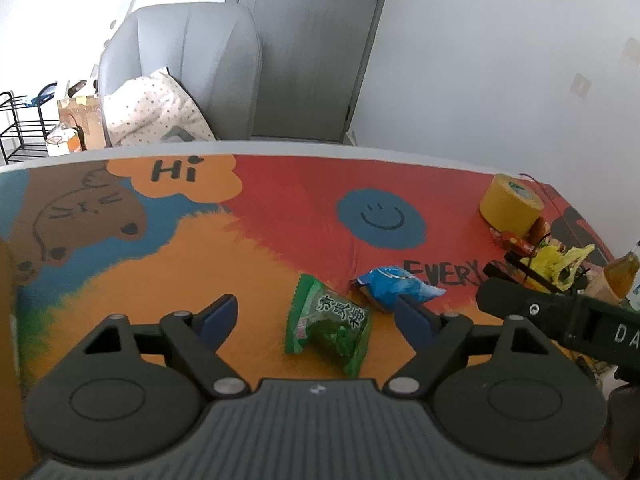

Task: Organize snacks
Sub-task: 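Grasp the green snack pack with left tool while right grasps blue crinkled pack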

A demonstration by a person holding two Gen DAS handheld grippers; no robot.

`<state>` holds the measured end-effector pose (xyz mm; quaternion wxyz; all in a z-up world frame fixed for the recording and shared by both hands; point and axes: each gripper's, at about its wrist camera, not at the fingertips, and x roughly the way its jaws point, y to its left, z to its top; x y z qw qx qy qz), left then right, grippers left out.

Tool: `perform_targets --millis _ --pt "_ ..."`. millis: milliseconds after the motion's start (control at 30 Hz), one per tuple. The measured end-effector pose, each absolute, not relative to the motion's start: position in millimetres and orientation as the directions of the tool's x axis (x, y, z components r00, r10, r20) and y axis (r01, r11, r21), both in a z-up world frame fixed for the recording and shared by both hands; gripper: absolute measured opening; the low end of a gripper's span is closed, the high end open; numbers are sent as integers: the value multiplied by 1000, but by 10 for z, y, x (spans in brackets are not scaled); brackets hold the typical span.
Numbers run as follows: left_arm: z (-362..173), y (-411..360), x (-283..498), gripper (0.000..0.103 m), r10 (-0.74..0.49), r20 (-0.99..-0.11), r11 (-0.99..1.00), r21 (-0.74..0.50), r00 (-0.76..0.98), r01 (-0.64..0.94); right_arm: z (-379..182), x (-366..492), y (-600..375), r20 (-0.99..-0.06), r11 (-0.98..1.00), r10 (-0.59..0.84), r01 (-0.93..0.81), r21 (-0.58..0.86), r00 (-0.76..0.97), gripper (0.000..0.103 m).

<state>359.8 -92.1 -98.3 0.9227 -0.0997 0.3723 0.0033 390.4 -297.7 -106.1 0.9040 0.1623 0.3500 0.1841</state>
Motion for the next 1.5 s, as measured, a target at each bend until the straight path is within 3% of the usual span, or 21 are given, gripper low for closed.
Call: perform_targets --millis 100,267,367,800,833,900,933,1067,1500 --pt "-1062 -923 3665 77 -79 -695 978 -191 715 -79 -1106 3964 -2952 -576 875 454 -216 434 680 84" --pt "-1167 -912 3713 49 -85 -714 977 -196 695 -82 -1144 4056 -2827 -581 868 472 -237 436 663 84" --pt "-1158 -865 3717 38 -73 -720 977 -191 690 -96 -1151 4104 -2738 -583 863 485 -248 441 652 84" --pt "-993 -489 3514 36 -9 -703 966 -190 711 -175 -1176 4203 -2230 -625 898 439 -294 328 645 85" --pt "-986 -453 3496 36 -2 -703 964 -191 711 -185 -1195 4209 -2193 -636 905 426 -293 310 644 84" --pt "-990 -397 3477 36 4 -706 960 -196 708 -201 -1224 4183 -2146 -648 916 400 -294 272 648 70" --pt "-991 -376 3463 36 7 -707 958 -198 707 -207 -1220 4163 -2138 -651 916 399 -305 259 646 53" --pt "-968 -336 3384 36 -4 -702 956 -211 712 -203 -1151 4068 -2177 -646 907 420 -319 274 638 39" --pt "-632 -254 3030 36 -40 -638 959 -241 769 -150 -753 3555 -2138 -569 897 441 -350 269 694 37"
